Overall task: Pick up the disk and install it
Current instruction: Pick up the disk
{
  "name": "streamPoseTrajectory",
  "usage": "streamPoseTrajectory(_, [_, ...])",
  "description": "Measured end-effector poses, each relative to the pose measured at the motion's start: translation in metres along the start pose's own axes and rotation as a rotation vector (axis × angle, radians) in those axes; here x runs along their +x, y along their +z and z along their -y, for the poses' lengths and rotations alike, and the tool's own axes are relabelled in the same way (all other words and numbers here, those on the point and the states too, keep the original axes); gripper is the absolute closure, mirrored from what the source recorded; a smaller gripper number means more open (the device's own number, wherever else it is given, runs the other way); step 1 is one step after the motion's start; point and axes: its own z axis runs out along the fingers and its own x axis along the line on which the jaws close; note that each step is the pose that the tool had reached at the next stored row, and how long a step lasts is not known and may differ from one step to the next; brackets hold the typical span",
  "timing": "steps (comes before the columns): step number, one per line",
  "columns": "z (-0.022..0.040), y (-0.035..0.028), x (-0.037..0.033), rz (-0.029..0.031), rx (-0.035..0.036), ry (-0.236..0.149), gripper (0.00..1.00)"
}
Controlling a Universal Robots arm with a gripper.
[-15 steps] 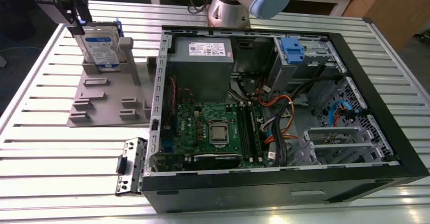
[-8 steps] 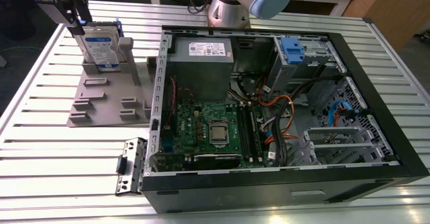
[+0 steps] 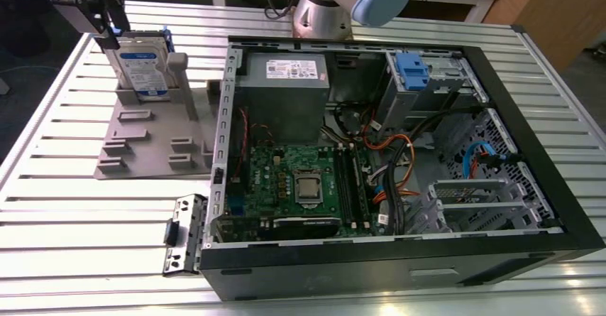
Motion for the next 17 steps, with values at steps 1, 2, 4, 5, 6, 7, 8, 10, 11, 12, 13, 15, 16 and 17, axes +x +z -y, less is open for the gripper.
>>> streamPoseTrajectory(1, [0.0,0.0002,-0.0006,0.0001,0.0001,0.0,0.47])
streamPoseTrajectory(2, [-0.0001,0.0003,-0.0012,0.0,0.0001,0.0,0.47])
streamPoseTrajectory(4, [-0.0002,0.0005,-0.0029,0.0,0.0001,0.0,0.47])
streamPoseTrajectory(5, [-0.0002,0.0006,-0.0037,0.0,0.0001,0.0,0.47])
streamPoseTrajectory(6, [-0.0002,0.0007,-0.0044,0.0,0.0,-0.001,0.47])
streamPoseTrajectory(7, [-0.0003,0.0009,-0.0051,0.0,0.0001,-0.001,0.47])
streamPoseTrajectory(8, [-0.0003,0.001,-0.0058,0.0,0.0001,-0.001,0.47])
streamPoseTrajectory(10, [-0.0004,0.0013,-0.0071,0.0,0.0,-0.001,0.47])
streamPoseTrajectory(11, [-0.0004,0.0015,-0.0079,0.0,0.0001,-0.001,0.47])
streamPoseTrajectory(12, [-0.0004,0.0016,-0.0086,-0.0001,0.0001,-0.001,0.47])
streamPoseTrajectory(13, [-0.0005,0.0017,-0.0094,0.0,0.0,-0.001,0.47])
streamPoseTrajectory(15, [-0.0006,0.002,-0.0104,0.0,0.0001,-0.001,0.47])
streamPoseTrajectory(16, [-0.0006,0.0021,-0.0109,0.0,0.0001,-0.001,0.47])
streamPoseTrajectory(17, [-0.0006,0.0022,-0.0112,0.0,0.0001,-0.001,0.47])
